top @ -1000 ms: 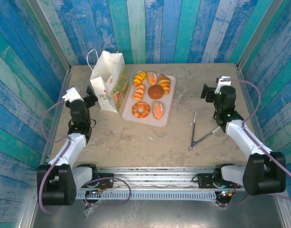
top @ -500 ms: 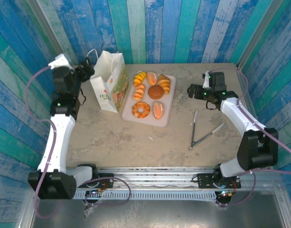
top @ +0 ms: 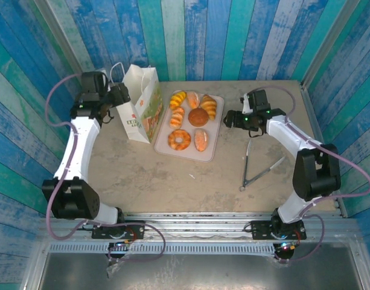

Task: Place the fake bread into the paper bag

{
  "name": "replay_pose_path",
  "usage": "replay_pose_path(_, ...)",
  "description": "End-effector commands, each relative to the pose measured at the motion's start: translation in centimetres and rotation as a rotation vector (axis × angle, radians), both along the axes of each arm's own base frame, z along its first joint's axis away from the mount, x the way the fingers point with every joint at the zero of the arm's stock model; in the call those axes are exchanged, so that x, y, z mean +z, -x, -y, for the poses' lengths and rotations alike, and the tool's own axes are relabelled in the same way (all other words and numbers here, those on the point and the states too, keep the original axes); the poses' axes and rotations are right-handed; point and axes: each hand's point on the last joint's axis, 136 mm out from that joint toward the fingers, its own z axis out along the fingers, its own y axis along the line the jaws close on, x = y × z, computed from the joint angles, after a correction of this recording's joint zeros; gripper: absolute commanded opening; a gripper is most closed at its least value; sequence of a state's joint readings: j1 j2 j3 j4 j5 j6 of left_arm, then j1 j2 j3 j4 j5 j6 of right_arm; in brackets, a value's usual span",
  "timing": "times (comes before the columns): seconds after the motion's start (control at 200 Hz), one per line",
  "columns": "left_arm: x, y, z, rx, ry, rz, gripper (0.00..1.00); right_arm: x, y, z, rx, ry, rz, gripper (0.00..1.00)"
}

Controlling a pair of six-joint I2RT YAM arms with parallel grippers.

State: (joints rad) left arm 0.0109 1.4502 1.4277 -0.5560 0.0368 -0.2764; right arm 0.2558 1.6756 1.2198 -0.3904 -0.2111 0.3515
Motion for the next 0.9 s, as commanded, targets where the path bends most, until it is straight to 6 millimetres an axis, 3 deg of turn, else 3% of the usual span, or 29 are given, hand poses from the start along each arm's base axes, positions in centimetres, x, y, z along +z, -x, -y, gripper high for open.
replay_pose_path(0.0, -0.4, -1.9, 0.2, -0.039, -0.035, -0.017, 0.86, -0.8, 0.2, -1.3, 0.02, -0.026, -0.049, 0.95)
replay_pose_path(0.19, -1.5, -4.1, 1.0, -0.098, -0.032, -0.062, 0.68, -1.9, 0.1, -2.2, 0.033, -0.047, -0.085, 0.9)
replay_pose_path(0.346, -2.5, -4.8, 1.4, -0.127, -0.026, -0.093, 0.54, -3.0, -0.1, -2.6, 0.025, -0.058, -0.116, 0.86)
replay_pose_path(0.676, -2.8, -4.7, 1.4, -0.132, -0.027, -0.1, 0.13, -6.1, -0.9, -3.6, -0.03, -0.057, -0.158, 0.67)
replay_pose_path(0.796, -2.3, -4.4, 1.2, -0.123, -0.043, -0.09, 0.03, -7.5, -1.3, -4.8, -0.026, -0.053, -0.179, 0.63)
replay_pose_path(0.892, -1.9, -3.9, 1.0, -0.115, -0.05, -0.083, 0.0, -8.7, -1.6, -5.5, -0.034, -0.055, -0.197, 0.59)
